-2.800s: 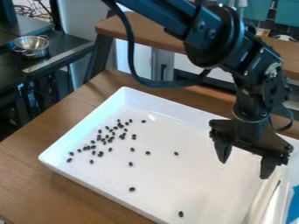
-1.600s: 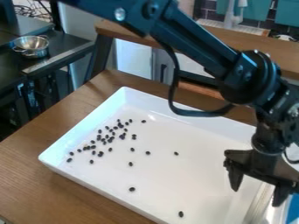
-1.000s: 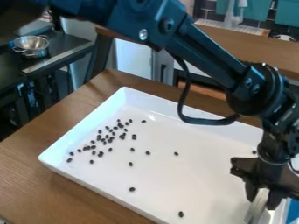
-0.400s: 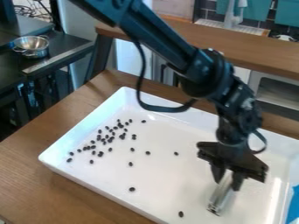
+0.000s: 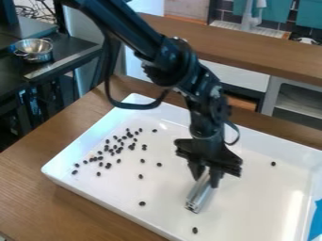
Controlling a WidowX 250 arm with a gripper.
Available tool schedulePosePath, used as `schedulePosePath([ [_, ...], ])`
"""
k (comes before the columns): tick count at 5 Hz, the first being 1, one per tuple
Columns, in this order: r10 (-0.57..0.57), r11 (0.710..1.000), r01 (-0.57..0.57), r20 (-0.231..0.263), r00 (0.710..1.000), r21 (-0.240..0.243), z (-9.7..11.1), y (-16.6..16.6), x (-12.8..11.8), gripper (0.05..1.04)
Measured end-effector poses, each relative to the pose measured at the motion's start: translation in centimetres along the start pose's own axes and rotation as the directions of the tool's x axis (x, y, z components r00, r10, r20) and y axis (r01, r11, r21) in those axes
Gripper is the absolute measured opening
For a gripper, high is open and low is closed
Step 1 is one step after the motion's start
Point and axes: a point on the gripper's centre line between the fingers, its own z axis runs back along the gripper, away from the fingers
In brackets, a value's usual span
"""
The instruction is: Sweep into pile
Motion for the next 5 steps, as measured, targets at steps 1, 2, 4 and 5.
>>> schedulePosePath([
  [1,0.004,1.0,-0.004,-0.002,1.0,-0.005,0.0,2.3,-0.1,0.347],
  [2,0.023,1.0,-0.023,-0.003,1.0,-0.004,0.2,5.5,-0.4,0.347],
  [4,0.02,1.0,-0.02,-0.012,1.0,-0.002,1.0,11.6,-2.1,0.347],
  [5,0.04,0.999,-0.041,-0.03,0.999,-0.017,1.8,14.9,-3.1,0.347],
])
